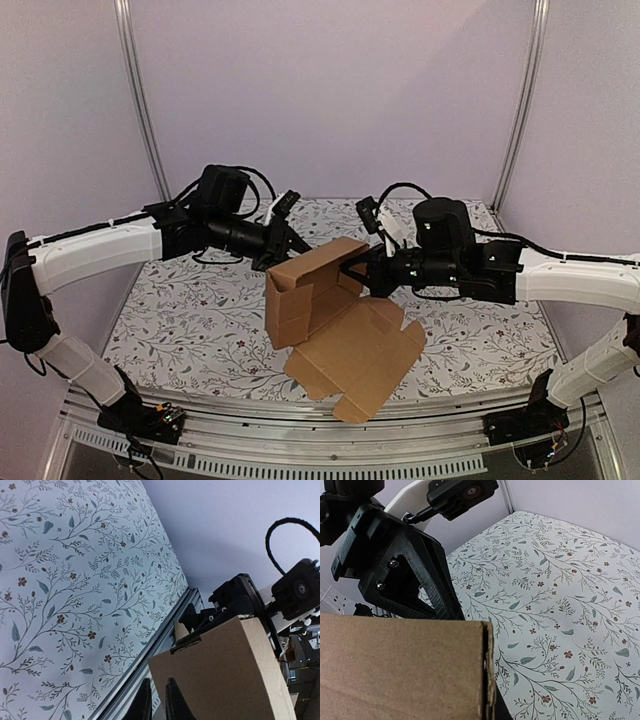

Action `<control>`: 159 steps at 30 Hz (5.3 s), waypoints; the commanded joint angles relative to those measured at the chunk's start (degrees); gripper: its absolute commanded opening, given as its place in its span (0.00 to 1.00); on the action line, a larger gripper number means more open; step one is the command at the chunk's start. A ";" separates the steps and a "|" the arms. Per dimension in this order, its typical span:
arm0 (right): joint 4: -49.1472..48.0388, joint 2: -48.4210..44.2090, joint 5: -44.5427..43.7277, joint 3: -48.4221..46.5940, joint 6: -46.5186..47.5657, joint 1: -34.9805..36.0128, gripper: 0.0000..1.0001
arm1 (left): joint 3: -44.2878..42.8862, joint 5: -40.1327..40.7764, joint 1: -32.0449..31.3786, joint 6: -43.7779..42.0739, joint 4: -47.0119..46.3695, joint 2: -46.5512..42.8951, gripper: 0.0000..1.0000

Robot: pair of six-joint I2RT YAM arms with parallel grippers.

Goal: Fold the paper box

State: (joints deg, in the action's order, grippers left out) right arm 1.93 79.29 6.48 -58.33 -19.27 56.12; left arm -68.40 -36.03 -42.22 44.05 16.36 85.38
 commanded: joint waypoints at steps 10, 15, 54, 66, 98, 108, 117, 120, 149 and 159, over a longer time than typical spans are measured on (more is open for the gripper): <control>-1.41 0.08 2.10 -3.30 1.77 -0.18 0.00 | 0.26 -9.29 -1.97 7.01 -15.14 3.15 0.06; -1.41 0.08 0.73 -3.64 2.29 -0.07 0.00 | -0.49 -10.58 -2.95 8.26 -18.71 4.76 0.06; 5.01 0.72 -13.03 -4.88 5.97 1.50 0.00 | -1.91 -6.58 1.78 3.78 -4.77 5.73 0.26; 10.13 0.79 -26.09 -3.76 5.19 1.52 0.00 | -2.63 6.83 7.41 -4.14 13.60 -0.14 0.37; 15.29 11.95 -35.00 -9.45 -5.90 -1.93 0.00 | 9.94 16.61 -2.29 -2.81 -0.72 -5.29 0.37; 17.12 11.93 -35.66 -10.07 -7.41 -1.93 0.00 | 7.47 17.21 -3.35 -2.90 -1.55 -2.33 0.36; 19.14 13.08 -36.73 -11.27 -10.04 -1.94 0.00 | 5.57 17.66 -5.03 -2.55 -2.73 -0.22 0.36; 19.35 13.34 -36.70 -11.51 -10.26 -1.91 0.00 | 5.26 17.88 -5.45 -2.52 -3.00 0.11 0.36; 24.03 14.42 -39.19 -12.34 -12.90 -2.09 0.00 | 4.82 21.50 -7.44 -5.50 0.41 -1.10 0.36; 22.32 12.81 -36.23 -11.68 -12.90 -2.06 0.00 | 2.55 27.85 -7.62 -7.04 6.22 0.26 0.36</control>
State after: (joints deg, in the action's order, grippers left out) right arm 25.50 93.56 -31.48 -69.06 -31.29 53.93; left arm -64.47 -11.38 -48.90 38.11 20.03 85.10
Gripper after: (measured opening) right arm 0.023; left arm 0.359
